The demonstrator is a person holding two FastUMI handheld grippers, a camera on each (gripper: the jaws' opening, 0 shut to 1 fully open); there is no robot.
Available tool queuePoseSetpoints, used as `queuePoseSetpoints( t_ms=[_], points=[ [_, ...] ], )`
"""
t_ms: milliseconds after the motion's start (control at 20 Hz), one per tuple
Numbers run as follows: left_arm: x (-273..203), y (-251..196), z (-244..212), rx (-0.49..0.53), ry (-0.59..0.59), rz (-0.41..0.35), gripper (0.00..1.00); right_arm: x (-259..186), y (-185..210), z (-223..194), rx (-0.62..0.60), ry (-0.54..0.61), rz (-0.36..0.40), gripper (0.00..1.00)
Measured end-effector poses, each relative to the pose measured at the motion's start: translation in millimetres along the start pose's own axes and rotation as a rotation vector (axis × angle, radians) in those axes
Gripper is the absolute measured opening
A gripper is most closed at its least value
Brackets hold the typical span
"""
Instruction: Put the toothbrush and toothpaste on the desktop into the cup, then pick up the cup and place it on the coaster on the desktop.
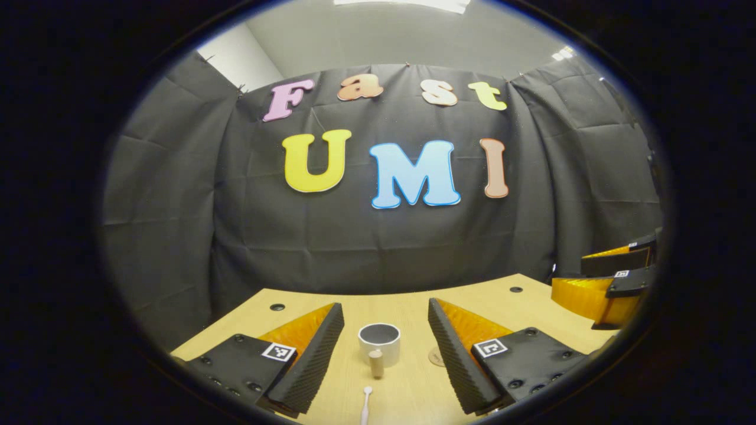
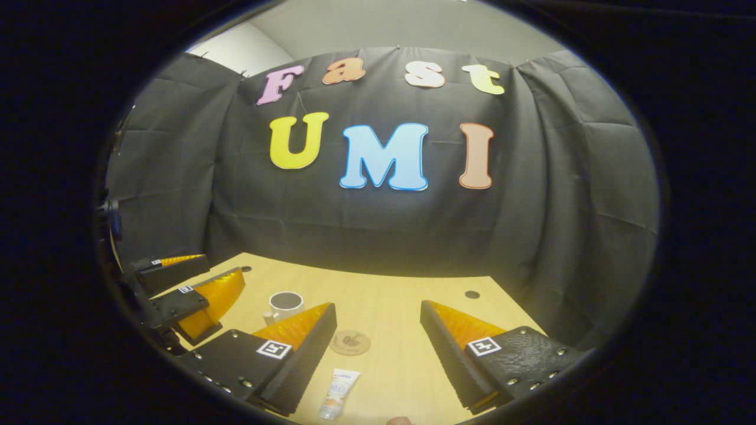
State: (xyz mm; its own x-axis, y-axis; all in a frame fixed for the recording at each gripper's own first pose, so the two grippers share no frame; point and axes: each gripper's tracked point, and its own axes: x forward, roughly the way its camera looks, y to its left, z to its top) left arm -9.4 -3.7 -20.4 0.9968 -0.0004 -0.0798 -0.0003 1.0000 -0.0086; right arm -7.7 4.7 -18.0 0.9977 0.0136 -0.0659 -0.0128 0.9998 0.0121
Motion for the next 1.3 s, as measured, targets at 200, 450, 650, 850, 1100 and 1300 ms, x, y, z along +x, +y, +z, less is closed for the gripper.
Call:
queuePoseSetpoints(
  t_ms=[200, 450, 650, 850, 1100, 1300],
  points=[
    [-2.5, -4.3, -4.2, -0.002, 0.018, -0.014, 1.0, -2.8, -0.3, -1.8, 0.015, 0.007, 0.001, 0.93],
    [-2.0, -13.2, -37.6, -0.005, 0.13, -0.058, 1.0, -0.4, 3.2, -23.6, 0.051, 0.103, 0.006, 0.92],
    [-3.9, -13.9, -73.0, -0.042, 0.264, -0.07, 1.0, 6.1, 5.9, -54.7, 0.068, 0.235, -0.008, 0.93],
    [-4.9, -9.7, -100.4, -0.089, 0.377, -0.069, 0.86, 10.7, 10.2, -79.3, 0.097, 0.329, -0.01, 0.93],
    [-8.1, -4.1, -147.9, -0.128, 0.57, -0.058, 0.94, 10.2, 21.6, -118.4, 0.098, 0.489, 0.021, 0.93],
    [-12.0, 0.4, -182.9, -0.155, 0.742, -0.052, 0.93, 7.8, 32.0, -140.5, 0.092, 0.603, 0.062, 0.93]
  ],
)
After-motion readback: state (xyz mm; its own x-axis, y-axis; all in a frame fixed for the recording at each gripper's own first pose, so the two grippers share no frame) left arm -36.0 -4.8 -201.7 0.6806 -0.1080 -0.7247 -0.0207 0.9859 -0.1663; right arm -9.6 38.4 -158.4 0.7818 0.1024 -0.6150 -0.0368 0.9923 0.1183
